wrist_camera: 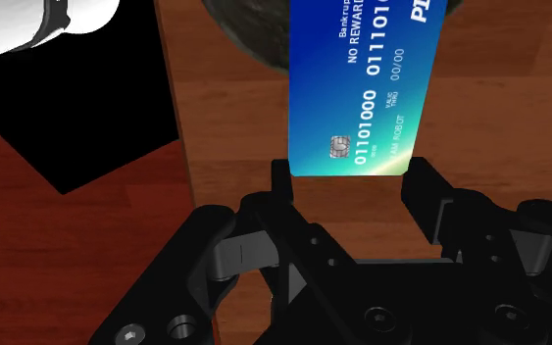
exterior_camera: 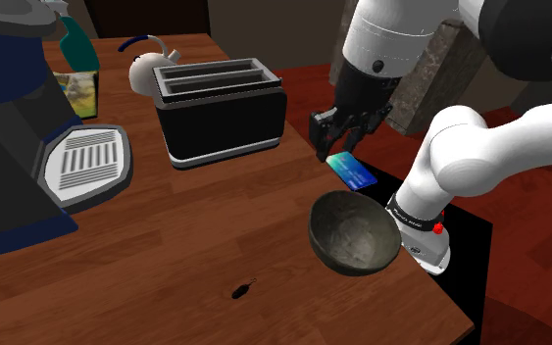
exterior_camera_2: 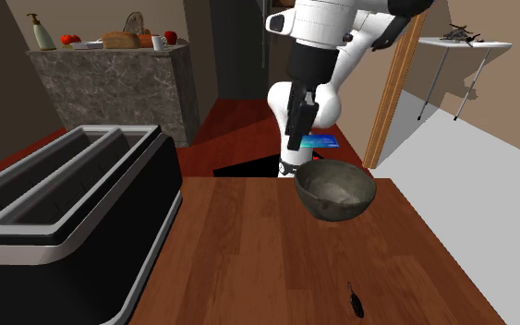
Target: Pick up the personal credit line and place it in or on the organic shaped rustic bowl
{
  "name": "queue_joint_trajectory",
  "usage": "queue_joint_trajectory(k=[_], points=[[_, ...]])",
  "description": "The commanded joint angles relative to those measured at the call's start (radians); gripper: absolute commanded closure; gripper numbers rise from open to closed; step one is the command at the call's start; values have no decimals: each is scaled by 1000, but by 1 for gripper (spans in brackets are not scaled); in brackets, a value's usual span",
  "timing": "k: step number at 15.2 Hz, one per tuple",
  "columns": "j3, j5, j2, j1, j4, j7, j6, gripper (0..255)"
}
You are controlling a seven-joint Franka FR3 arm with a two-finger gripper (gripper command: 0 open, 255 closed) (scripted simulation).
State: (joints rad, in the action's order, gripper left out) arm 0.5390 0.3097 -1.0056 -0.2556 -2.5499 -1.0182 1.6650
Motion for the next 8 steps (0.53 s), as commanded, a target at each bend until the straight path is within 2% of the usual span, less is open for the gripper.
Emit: queue_joint_trajectory(k=[1, 3, 8], points=[[33, 35, -35, -34, 1, -48, -34, 255], [64, 65, -54, -59, 17, -92, -64, 255], [94, 93, -65, -73, -49, -94, -8, 255]])
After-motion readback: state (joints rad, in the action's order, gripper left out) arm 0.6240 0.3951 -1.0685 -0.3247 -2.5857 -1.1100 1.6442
